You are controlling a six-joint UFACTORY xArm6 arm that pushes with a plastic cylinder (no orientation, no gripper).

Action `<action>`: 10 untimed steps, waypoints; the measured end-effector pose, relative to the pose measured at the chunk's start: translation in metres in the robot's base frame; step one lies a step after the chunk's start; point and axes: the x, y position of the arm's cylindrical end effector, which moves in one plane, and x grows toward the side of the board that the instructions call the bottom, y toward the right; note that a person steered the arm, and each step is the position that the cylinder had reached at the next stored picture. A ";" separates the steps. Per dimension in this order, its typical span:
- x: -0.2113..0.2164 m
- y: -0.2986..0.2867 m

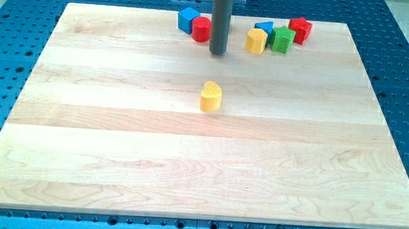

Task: Place the heart below the green star

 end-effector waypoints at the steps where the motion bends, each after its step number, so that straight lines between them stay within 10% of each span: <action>1: -0.004 0.047; 2: 0.003 0.082; 4: 0.118 -0.085; 5: 0.163 -0.052; 7: 0.097 0.088; 9: 0.193 0.035; 10: 0.150 0.009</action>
